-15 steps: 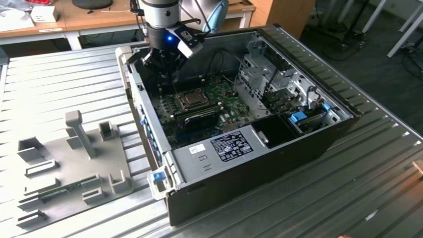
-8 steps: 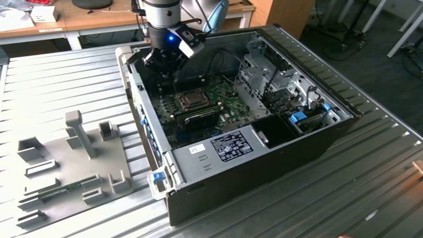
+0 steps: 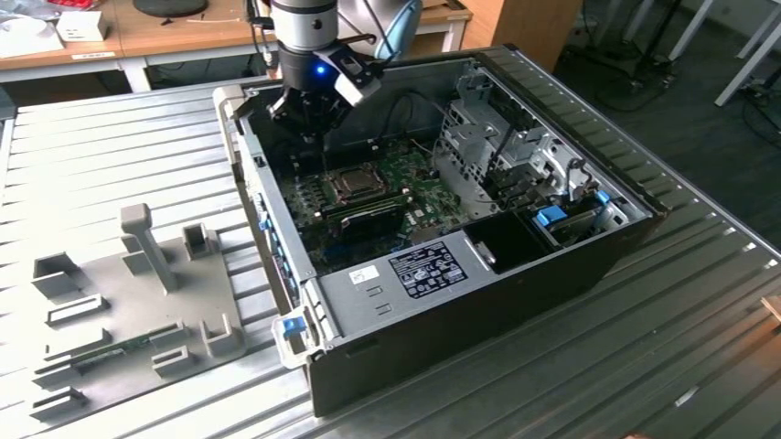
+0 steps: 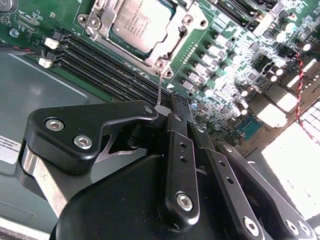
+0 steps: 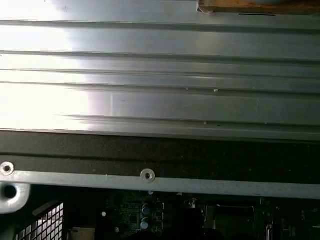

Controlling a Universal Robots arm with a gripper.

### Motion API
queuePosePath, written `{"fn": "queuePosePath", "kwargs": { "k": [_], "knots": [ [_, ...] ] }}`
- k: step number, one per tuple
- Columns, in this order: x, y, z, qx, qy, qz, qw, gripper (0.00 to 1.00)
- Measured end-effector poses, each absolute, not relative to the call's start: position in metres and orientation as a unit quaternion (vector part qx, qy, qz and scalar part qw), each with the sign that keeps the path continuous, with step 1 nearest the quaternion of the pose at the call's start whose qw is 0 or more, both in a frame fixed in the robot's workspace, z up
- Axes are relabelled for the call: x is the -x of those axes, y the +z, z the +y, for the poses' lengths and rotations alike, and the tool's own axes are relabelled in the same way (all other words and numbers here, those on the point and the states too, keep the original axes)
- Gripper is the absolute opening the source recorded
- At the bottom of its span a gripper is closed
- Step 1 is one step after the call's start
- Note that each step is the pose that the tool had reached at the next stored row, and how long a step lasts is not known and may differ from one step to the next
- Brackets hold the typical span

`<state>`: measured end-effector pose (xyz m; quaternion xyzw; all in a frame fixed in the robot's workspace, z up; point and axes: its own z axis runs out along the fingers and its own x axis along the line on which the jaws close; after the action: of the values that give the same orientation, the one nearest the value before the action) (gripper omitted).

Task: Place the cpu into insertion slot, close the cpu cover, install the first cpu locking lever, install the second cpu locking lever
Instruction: 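Install the first cpu locking lever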

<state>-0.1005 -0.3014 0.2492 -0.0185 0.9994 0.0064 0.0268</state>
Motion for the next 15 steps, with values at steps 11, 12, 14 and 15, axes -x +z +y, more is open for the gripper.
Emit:
{"fn": "queuePosePath", "kwargs": {
  "k": [11,12,14,15],
  "knots": [
    [0.092,0.249,-0.301,0.018,0.006,0.999,0.027,0.1],
    [0.09,0.249,-0.301,0.019,0.006,0.999,0.027,0.1],
    [0.088,0.249,-0.301,0.019,0.006,0.999,0.027,0.1],
    [0.087,0.249,-0.301,0.019,0.006,0.999,0.027,0.1]
  ]
}}
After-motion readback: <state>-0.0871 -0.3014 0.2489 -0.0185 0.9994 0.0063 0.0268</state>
